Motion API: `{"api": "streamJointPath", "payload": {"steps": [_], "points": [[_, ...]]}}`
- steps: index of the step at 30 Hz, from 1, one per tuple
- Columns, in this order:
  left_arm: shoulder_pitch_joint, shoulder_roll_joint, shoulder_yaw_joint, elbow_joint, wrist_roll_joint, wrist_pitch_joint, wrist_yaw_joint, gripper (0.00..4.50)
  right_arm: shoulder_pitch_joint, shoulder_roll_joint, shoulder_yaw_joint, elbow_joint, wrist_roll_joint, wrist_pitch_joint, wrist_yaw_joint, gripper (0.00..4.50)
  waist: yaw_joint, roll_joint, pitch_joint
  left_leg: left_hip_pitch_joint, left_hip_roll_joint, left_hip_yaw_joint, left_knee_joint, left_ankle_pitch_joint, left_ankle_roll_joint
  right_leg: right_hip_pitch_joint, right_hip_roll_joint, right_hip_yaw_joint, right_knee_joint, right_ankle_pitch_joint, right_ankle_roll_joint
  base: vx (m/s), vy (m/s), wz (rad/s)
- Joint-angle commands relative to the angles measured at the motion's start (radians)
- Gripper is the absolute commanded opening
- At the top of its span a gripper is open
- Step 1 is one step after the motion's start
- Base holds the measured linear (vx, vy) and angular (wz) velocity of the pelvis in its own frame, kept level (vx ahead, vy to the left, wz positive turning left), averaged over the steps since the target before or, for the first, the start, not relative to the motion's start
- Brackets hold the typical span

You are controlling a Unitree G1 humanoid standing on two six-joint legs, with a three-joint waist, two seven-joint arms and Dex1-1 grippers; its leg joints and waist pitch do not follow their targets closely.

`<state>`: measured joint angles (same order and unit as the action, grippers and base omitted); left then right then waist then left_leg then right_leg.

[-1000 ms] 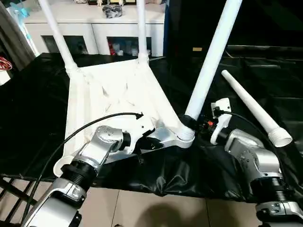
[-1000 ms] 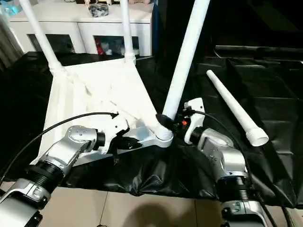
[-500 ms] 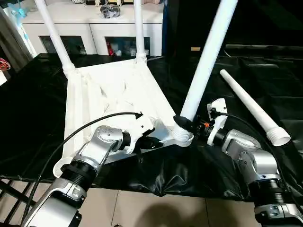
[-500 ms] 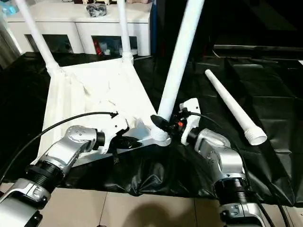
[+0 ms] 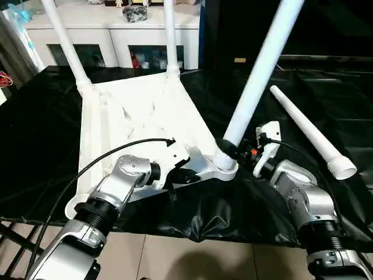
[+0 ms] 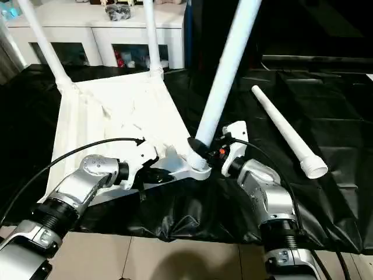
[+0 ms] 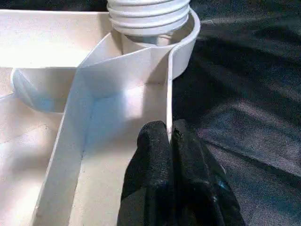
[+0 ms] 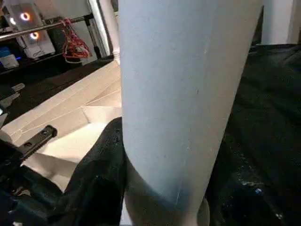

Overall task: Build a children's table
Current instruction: Insert table leg to table base

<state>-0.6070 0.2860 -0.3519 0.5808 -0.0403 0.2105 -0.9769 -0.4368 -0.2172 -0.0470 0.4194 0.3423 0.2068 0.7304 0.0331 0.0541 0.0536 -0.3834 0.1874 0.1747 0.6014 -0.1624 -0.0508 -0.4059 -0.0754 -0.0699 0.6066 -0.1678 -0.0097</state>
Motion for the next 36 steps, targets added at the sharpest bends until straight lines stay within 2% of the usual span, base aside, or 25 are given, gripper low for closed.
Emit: {"api": "streamJointPath", "payload": {"steps": [1,2,3,9,12,14,17,19,23,27,31,36], "points": [[-0.010,0.004,0.027,-0.010,0.005,-0.006,0.013,0.00,0.006,-0.004,-0.002,0.018,-0.008,-0.007,0.005,1.87,0.000,-0.011,-0.059,0.018,0.029,-0.018,-0.078,-0.379,0.019,0.033,-0.065,0.036,-0.112,-0.529,-0.122,0.000,0.000,0.00],[-0.011,0.004,0.028,-0.010,0.005,-0.005,0.014,0.00,0.010,-0.006,0.000,0.019,-0.010,-0.010,0.009,1.87,0.000,-0.015,-0.059,0.018,0.029,-0.017,-0.078,-0.377,0.020,0.033,-0.065,0.036,-0.114,-0.534,-0.120,0.000,0.000,0.00],[-0.012,0.004,0.029,-0.008,0.005,-0.005,0.014,0.00,0.017,-0.009,-0.001,0.016,-0.009,-0.012,0.014,1.87,0.001,-0.012,-0.058,0.019,0.029,-0.018,-0.078,-0.378,0.021,0.032,-0.066,0.036,-0.114,-0.542,-0.118,0.000,0.000,0.00],[-0.014,0.005,0.031,-0.003,0.005,-0.007,0.016,0.00,0.044,-0.016,-0.019,0.001,0.007,-0.016,0.017,1.87,-0.001,-0.009,-0.057,0.020,0.029,-0.018,-0.079,-0.391,0.019,0.030,-0.065,0.035,-0.117,-0.554,-0.113,0.000,0.000,0.00],[-0.015,0.006,0.032,-0.002,0.005,-0.008,0.016,0.00,0.051,-0.017,-0.025,-0.001,0.010,-0.018,0.016,1.87,0.000,-0.011,-0.059,0.019,0.029,-0.019,-0.080,-0.387,0.023,0.032,-0.066,0.034,-0.119,-0.555,-0.109,0.000,0.000,0.00],[-0.018,0.006,0.033,0.002,0.006,-0.010,0.016,0.00,0.059,-0.021,-0.030,0.000,0.010,-0.026,0.015,1.87,0.001,-0.008,-0.060,0.016,0.031,-0.018,-0.083,-0.364,0.027,0.034,-0.065,0.035,-0.117,-0.518,-0.119,0.000,0.000,0.00],[-0.020,0.006,0.033,0.006,0.006,-0.012,0.016,0.00,0.063,-0.021,-0.031,0.002,0.007,-0.031,0.016,1.87,0.000,-0.007,-0.059,0.017,0.031,-0.018,-0.084,-0.375,0.026,0.034,-0.065,0.035,-0.116,-0.506,-0.129,0.000,0.000,0.00],[-0.022,0.006,0.033,0.008,0.007,-0.013,0.016,0.00,0.067,-0.022,-0.026,0.002,0.003,-0.037,0.016,1.87,0.000,-0.008,-0.059,0.018,0.031,-0.018,-0.084,-0.378,0.025,0.034,-0.066,0.035,-0.115,-0.507,-0.131,0.000,0.000,0.00],[-0.021,0.008,0.032,0.007,0.009,-0.013,0.016,0.00,0.074,-0.047,0.026,-0.001,-0.061,-0.061,0.017,1.87,0.001,-0.011,-0.058,0.018,0.031,-0.018,-0.084,-0.382,0.023,0.034,-0.066,0.035,-0.118,-0.525,-0.123,0.000,0.000,0.00],[-0.020,0.010,0.031,0.005,0.011,-0.011,0.016,0.00,0.079,-0.071,0.063,-0.010,-0.105,-0.072,0.025,1.87,0.000,-0.009,-0.057,0.018,0.031,-0.019,-0.085,-0.387,0.023,0.034,-0.066,0.035,-0.119,-0.531,-0.119,0.000,0.000,0.00],[-0.015,0.012,0.032,0.001,0.012,-0.010,0.019,0.00,0.081,-0.089,0.067,-0.035,-0.111,-0.073,0.021,1.87,0.001,-0.014,-0.057,0.018,0.030,-0.018,-0.084,-0.380,0.031,0.033,-0.067,0.037,-0.121,-0.541,-0.115,0.000,0.000,0.00],[-0.011,0.013,0.032,-0.004,0.013,-0.008,0.020,0.00,0.088,-0.098,0.054,-0.047,-0.101,-0.073,0.011,1.87,0.001,-0.013,-0.057,0.018,0.031,-0.017,-0.085,-0.378,0.033,0.032,-0.066,0.036,-0.122,-0.537,-0.115,0.000,0.000,0.00]]}}
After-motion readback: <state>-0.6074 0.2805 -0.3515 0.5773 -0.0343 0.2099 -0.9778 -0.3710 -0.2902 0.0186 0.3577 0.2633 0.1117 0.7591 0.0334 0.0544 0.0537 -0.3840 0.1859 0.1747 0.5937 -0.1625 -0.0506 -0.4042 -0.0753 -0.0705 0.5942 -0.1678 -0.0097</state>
